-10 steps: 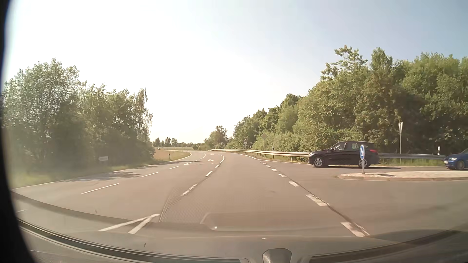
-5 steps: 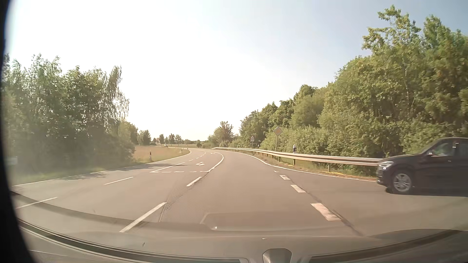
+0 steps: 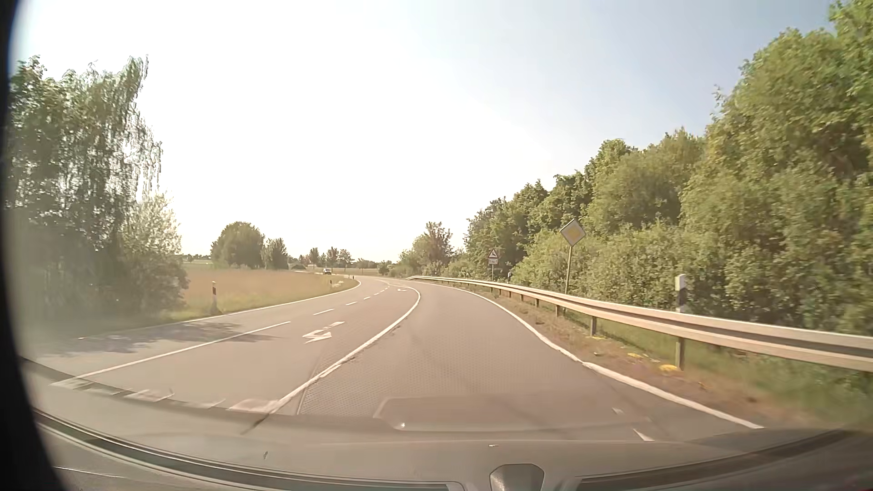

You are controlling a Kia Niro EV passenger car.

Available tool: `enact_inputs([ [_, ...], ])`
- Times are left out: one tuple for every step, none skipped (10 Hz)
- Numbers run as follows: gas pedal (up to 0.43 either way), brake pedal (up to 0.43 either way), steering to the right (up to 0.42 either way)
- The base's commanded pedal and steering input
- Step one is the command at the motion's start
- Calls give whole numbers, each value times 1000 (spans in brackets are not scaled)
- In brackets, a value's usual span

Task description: Follow the waypoints while adhering to traffic rules and regulations

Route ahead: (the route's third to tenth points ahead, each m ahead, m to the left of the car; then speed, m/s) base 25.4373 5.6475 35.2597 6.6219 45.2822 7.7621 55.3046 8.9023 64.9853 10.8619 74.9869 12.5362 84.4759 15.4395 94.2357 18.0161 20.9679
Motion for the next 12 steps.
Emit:
enact_inputs([
  [220,6,-10],
  [220,6,-9],
  [220,6,-10],
  [220,6,-10],
  [228,6,-9],
  [228,6,-10],
  [228,6,-11],
  [228,6,-12],
  [228,6,-13],
  [240,6,-14],
  [240,6,-14],
  [240,6,-14],
])
